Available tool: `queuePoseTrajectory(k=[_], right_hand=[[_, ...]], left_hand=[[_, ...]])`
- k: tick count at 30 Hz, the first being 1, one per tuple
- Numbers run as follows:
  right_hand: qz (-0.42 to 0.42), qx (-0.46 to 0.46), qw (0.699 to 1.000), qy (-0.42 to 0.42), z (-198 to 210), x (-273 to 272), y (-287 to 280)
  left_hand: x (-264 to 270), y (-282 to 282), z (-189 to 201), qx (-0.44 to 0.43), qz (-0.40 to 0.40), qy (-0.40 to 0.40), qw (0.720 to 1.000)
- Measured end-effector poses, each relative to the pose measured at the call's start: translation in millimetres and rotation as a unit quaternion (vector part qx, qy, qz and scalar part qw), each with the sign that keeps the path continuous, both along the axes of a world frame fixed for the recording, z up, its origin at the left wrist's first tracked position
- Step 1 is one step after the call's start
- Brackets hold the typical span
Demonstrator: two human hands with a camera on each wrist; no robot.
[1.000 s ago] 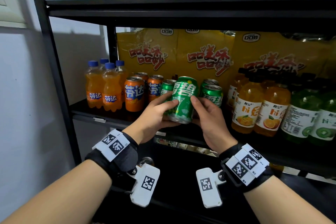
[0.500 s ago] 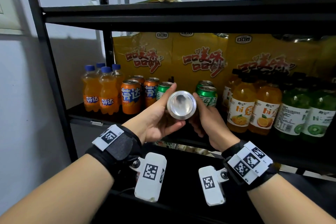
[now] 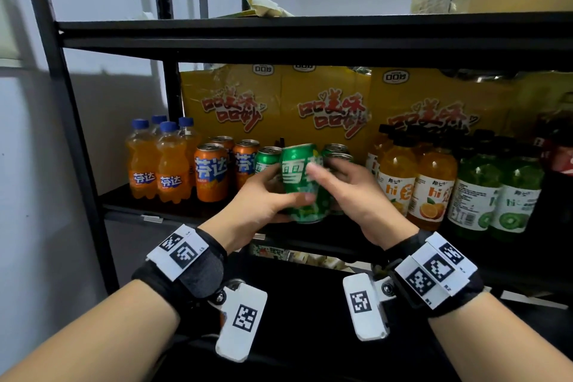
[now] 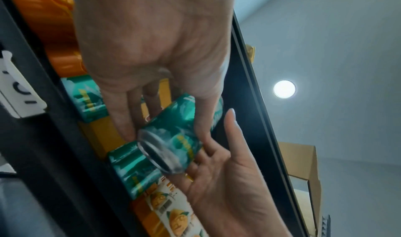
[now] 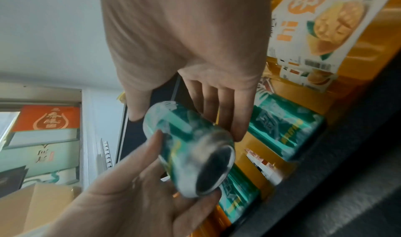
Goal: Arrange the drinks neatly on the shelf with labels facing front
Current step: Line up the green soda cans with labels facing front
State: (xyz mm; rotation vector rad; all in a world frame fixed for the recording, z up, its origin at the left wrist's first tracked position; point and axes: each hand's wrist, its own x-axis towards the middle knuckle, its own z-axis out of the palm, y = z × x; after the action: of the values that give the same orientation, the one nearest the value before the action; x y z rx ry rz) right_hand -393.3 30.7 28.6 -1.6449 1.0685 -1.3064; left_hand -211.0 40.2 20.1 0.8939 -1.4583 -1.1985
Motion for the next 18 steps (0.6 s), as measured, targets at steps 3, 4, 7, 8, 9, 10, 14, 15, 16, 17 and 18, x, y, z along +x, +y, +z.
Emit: queuePoseTrajectory(k=[3, 4, 7, 8, 9, 10, 14, 15, 16, 17, 18], right_hand=[[-0.021, -0.084, 0.994, 0.069, 4, 0, 3], [-0.017, -0.110, 0.990, 0.086, 4, -1, 4], [0.008, -0.177, 0.977, 0.118, 2, 1, 5], [0.016, -0.197, 0.974, 0.113, 0, 2, 5], [0.023, -0.210, 0.972, 0.105, -2, 4, 5], [0.027, -0.216, 0.972, 0.095, -4, 5, 5], [0.007, -0.189, 0.980, 0.060, -5, 20, 2], [-0.008, -0.173, 0.983, 0.057, -1, 24, 1], [-0.017, -0.156, 0.985, 0.066, 5, 29, -1], [-0.013, -0.136, 0.987, 0.084, 11, 33, -3], [0.001, -0.115, 0.988, 0.107, 17, 36, -4]], left_hand=[[7, -2, -6, -0.096, 0.019, -0.041, 0.994], [8, -3, -7, -0.118, 0.024, -0.045, 0.992], [10, -7, -8, -0.177, 0.044, -0.062, 0.981], [12, -9, -9, -0.193, 0.052, -0.071, 0.977], [14, -10, -9, -0.208, 0.058, -0.082, 0.973], [16, -11, -9, -0.220, 0.060, -0.095, 0.969], [23, -15, -13, -0.242, 0.069, -0.107, 0.962], [24, -16, -14, -0.243, 0.078, -0.099, 0.962], [25, -17, -15, -0.240, 0.090, -0.089, 0.962], [28, -19, -16, -0.235, 0.102, -0.078, 0.964], [31, -20, -17, -0.228, 0.110, -0.066, 0.965]])
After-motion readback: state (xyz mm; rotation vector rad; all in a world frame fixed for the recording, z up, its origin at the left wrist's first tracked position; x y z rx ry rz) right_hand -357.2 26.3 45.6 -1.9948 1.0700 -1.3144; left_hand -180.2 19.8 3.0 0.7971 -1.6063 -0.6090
